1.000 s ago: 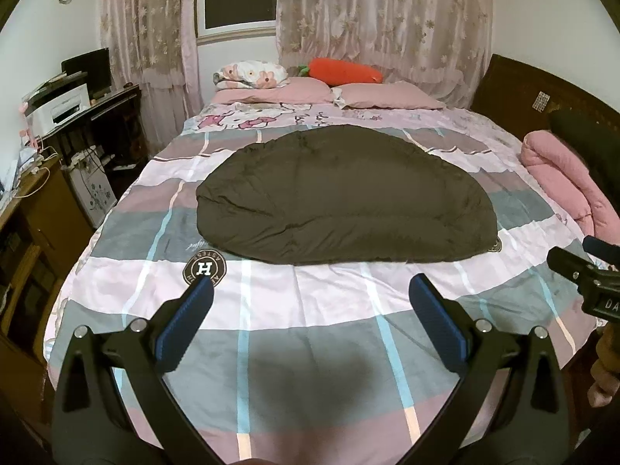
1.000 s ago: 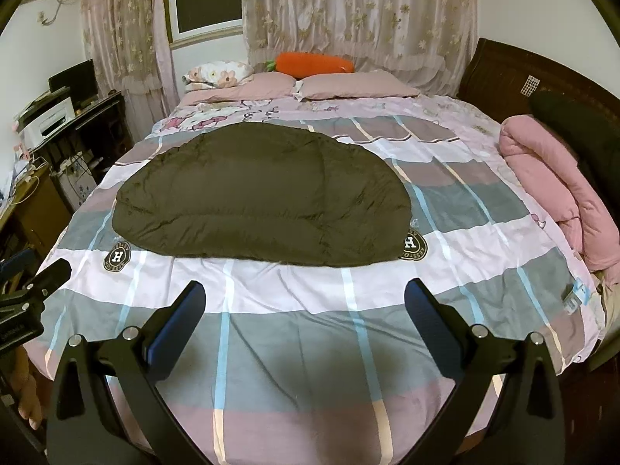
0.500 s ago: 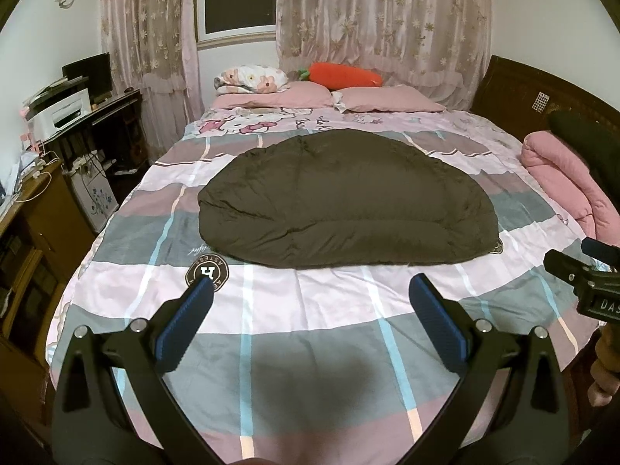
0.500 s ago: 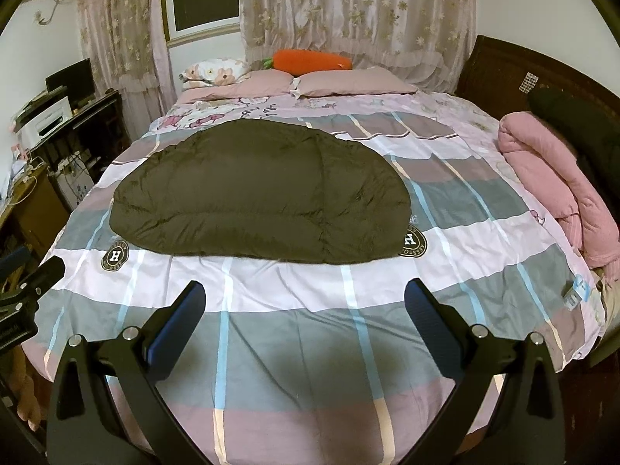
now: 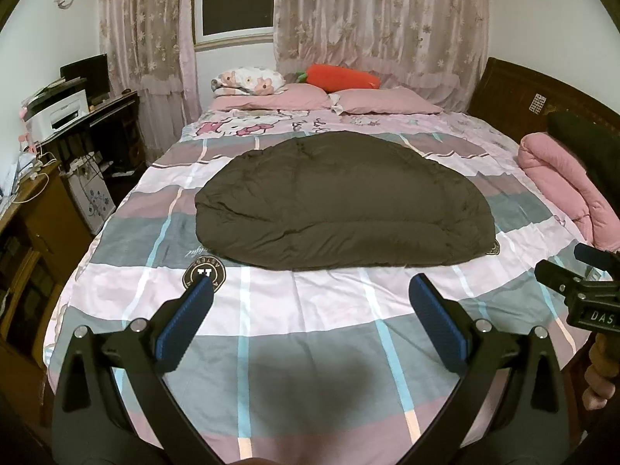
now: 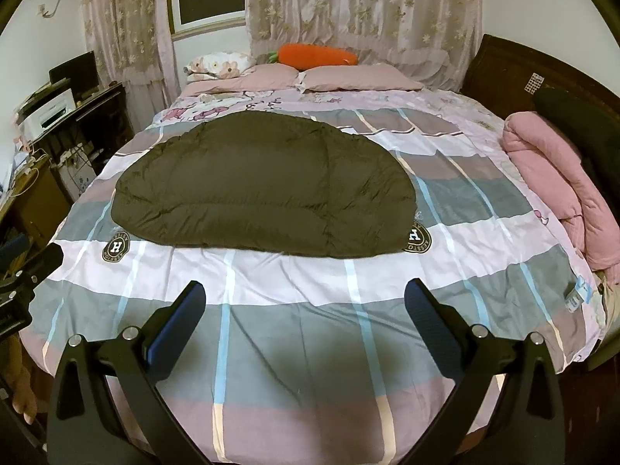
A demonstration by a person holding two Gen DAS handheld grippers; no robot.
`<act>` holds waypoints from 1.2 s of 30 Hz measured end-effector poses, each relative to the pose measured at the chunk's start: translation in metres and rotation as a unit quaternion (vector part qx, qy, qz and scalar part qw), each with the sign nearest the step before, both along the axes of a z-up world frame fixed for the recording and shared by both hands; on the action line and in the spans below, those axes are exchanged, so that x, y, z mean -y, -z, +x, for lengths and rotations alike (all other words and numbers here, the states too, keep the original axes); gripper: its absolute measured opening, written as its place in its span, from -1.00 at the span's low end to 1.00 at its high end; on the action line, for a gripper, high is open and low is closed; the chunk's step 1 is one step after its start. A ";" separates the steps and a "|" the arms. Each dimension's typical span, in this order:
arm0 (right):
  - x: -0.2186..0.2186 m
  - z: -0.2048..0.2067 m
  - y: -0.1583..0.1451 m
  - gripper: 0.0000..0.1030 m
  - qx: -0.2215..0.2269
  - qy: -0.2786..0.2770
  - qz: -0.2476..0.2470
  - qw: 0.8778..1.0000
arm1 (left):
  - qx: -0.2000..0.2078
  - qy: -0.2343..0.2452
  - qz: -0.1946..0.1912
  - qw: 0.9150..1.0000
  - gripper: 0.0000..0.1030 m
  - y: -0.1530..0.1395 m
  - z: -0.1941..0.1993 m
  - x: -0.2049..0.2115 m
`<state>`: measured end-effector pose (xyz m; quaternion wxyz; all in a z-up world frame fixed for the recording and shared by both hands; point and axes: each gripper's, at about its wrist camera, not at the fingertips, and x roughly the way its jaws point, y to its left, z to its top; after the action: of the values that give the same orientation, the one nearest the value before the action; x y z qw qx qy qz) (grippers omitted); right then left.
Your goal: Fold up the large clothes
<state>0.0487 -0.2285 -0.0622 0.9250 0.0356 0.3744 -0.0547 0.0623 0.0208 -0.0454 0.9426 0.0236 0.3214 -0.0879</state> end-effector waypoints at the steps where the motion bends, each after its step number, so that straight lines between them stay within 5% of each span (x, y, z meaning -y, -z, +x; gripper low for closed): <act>1: 0.000 0.000 0.000 0.97 0.002 0.001 -0.001 1.000 | 0.002 0.000 0.000 1.000 0.96 0.000 -0.001 -0.001; 36: 0.009 0.002 -0.002 0.97 0.001 -0.001 0.001 1.000 | -0.002 0.005 -0.006 1.000 0.96 0.002 -0.005 0.007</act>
<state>0.0507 -0.2371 -0.0601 0.9253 0.0364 0.3736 -0.0532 0.0577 0.0140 -0.0469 0.9417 0.0191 0.3223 -0.0942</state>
